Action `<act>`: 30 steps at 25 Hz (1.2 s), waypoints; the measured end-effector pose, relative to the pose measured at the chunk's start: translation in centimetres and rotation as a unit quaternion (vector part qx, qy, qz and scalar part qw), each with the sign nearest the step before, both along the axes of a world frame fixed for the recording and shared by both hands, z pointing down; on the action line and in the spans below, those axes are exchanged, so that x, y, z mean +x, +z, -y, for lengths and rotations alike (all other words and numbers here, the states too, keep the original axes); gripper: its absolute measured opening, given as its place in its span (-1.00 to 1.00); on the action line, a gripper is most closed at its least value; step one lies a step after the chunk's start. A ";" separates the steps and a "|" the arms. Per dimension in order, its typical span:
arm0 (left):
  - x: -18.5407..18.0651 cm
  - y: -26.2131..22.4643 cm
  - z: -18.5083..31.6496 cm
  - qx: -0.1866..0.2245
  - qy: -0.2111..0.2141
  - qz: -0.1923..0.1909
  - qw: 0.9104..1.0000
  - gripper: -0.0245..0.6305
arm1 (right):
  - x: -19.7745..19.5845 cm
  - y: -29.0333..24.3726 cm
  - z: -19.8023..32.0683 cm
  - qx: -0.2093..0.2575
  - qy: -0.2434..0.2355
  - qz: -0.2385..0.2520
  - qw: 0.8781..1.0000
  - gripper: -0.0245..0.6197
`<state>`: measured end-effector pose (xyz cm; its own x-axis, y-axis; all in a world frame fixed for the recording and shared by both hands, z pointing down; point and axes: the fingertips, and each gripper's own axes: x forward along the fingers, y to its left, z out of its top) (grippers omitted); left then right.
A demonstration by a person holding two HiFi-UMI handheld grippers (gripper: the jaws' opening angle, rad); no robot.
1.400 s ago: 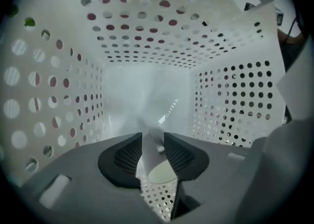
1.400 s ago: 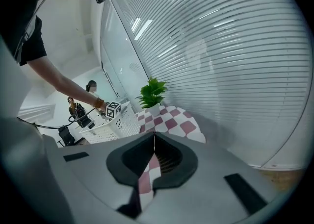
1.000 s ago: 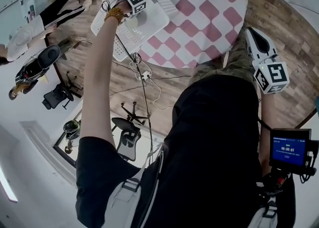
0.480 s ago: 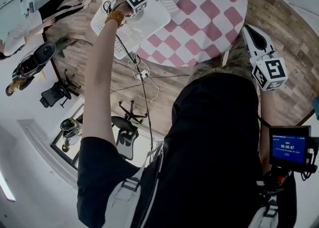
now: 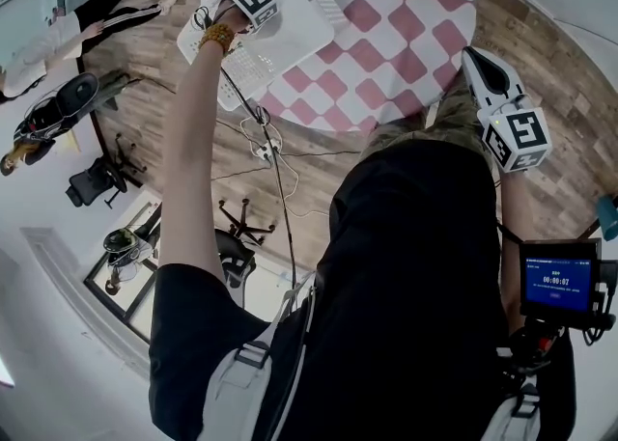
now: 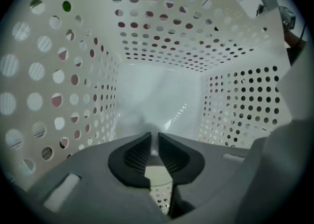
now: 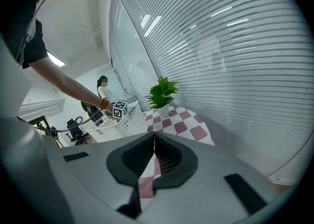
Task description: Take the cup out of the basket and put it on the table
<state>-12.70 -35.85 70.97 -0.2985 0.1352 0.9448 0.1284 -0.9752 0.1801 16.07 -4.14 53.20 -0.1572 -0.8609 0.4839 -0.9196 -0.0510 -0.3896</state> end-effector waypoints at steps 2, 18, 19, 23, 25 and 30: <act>-0.1 -0.2 0.0 0.001 -0.003 -0.007 1.000 -0.78 | -0.1 -0.1 0.3 0.002 -0.005 -0.001 1.000 -0.90; 0.1 -1.7 -0.3 0.010 -0.042 -0.045 0.998 -0.78 | -1.3 -0.9 2.3 0.022 -0.050 -0.013 0.998 -0.90; 0.2 -1.8 -0.2 0.010 -0.049 -0.051 0.997 -0.78 | -1.4 -1.0 2.4 0.023 -0.052 -0.013 0.998 -0.90; 0.7 -2.6 -0.1 0.008 -0.080 -0.082 0.993 -0.78 | -1.6 -1.1 2.7 0.025 -0.058 -0.014 0.998 -0.90; 0.9 -2.9 -0.1 0.007 -0.097 -0.097 0.991 -0.79 | -1.7 -1.1 2.8 0.025 -0.062 -0.014 0.998 -0.90; 1.4 -3.4 -0.5 0.002 -0.139 -0.139 0.981 -0.79 | -2.0 -0.7 2.5 0.025 -0.072 -0.016 0.997 -0.90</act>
<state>-11.28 -35.30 67.62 0.0176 0.1707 0.9852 -0.0991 -0.9802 0.1716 14.09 -6.64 52.47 -0.2658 -0.8540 0.4473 -0.9279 0.1008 -0.3588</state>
